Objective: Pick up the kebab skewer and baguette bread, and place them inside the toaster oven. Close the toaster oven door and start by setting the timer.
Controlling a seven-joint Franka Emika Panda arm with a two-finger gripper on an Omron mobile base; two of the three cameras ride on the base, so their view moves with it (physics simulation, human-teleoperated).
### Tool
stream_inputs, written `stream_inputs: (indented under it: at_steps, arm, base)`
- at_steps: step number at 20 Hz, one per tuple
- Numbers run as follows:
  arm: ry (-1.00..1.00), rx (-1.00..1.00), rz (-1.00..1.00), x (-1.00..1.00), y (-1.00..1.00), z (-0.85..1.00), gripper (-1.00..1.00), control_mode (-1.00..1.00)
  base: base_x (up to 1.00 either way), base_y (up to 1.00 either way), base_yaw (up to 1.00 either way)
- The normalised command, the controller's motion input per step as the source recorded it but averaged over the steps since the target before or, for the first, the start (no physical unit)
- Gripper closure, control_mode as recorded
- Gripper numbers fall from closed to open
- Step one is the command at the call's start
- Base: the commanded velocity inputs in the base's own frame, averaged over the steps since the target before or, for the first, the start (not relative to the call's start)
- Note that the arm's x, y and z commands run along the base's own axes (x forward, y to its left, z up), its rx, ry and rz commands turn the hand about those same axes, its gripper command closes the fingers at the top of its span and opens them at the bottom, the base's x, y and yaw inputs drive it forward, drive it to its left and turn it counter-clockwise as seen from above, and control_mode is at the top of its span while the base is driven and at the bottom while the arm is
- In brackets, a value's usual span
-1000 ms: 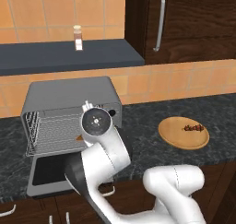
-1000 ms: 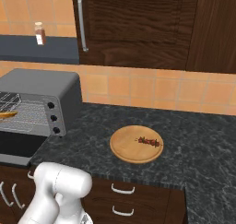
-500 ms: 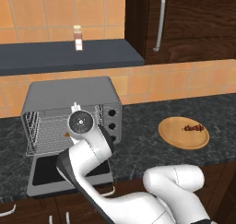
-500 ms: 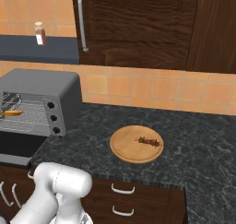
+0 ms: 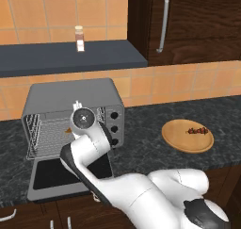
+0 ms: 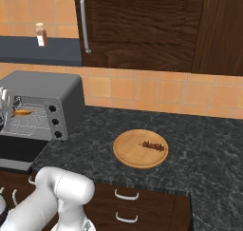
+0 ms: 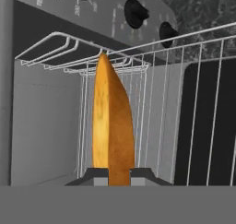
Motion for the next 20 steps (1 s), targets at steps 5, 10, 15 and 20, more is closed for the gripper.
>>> stream_inputs:
  at_steps: [5,10,15,20]
  arm:
    - [0.02,0.00,0.00,0.43,0.03,-0.04,1.00,-1.00]
    - [0.03,0.00,0.00,0.29,0.05,-0.03,1.00,-1.00]
    - [0.04,0.00,0.00,0.27,0.10,-0.15,1.00,-1.00]
    - [0.03,0.00,0.00,0.25,0.04,-0.27,1.00,-1.00]
  base:
    - [0.00,0.00,0.00]
    - [0.00,0.00,0.00]
    - [0.00,0.00,0.00]
    - [0.00,0.00,0.00]
